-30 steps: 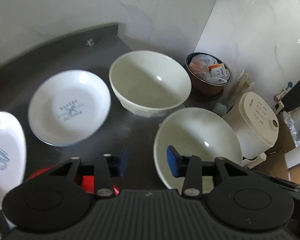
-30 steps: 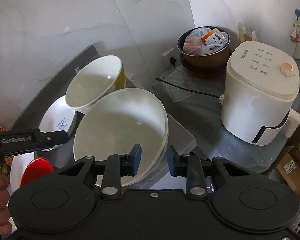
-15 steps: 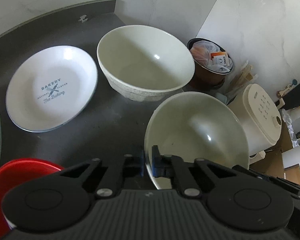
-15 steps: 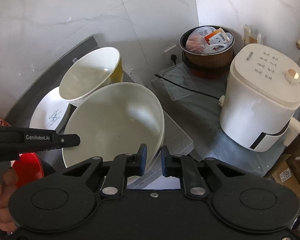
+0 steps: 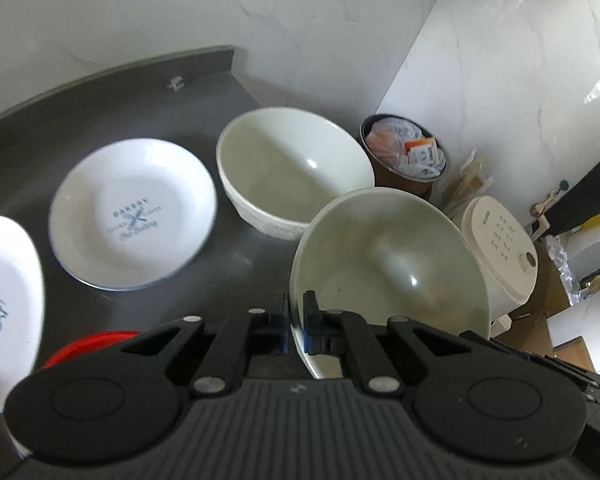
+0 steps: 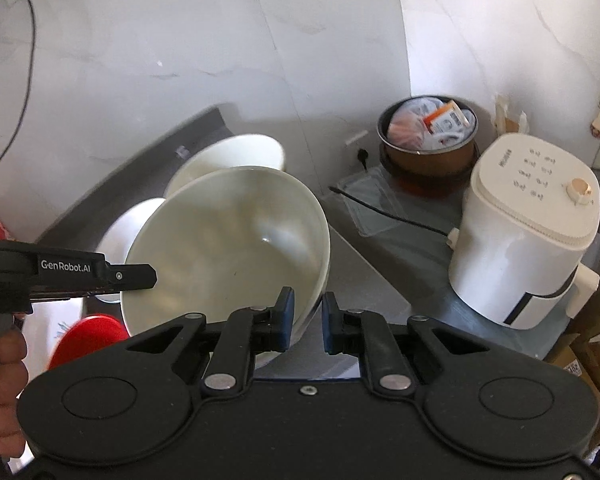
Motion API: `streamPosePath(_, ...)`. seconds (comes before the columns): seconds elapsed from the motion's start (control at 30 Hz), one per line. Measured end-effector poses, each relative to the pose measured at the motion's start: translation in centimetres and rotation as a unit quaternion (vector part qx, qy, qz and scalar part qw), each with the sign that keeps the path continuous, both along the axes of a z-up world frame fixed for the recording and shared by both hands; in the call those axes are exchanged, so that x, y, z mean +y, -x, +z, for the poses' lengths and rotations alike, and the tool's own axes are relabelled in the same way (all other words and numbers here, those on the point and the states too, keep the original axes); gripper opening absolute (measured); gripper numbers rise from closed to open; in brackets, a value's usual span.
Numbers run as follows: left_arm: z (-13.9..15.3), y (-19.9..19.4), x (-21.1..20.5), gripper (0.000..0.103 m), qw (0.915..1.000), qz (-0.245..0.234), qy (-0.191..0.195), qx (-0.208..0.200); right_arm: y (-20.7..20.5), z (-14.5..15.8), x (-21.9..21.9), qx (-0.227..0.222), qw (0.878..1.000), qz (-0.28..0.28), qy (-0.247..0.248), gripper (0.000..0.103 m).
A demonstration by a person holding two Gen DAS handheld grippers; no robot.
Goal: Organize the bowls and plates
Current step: 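Lift the white bowl and lower it into the red-and-black bowl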
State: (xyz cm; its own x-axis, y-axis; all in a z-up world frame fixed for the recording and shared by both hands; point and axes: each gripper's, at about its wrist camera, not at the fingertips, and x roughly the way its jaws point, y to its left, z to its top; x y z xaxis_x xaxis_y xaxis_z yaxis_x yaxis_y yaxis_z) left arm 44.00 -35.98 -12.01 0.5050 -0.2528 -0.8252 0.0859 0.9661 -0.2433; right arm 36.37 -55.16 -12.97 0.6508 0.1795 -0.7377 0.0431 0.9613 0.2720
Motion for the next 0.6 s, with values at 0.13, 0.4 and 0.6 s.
streamPosePath(0.13,1.2,0.8,1.6,0.005,0.9999,0.008,0.002,-0.007,0.8,1.1,1.5,-0.016,1.000,0.006,-0.001,0.014)
streamPosePath(0.4,2.8,2.9,5.1,0.005,0.9997,0.018,0.004,-0.019,2.6,2.6,4.9,-0.034,0.999,0.012,0.003,0.014)
streamPosePath(0.6,3.2,4.3,7.4,0.005,0.9996,0.023,0.004,-0.017,3.9,3.5,7.4,-0.040,0.999,0.016,0.008,0.014)
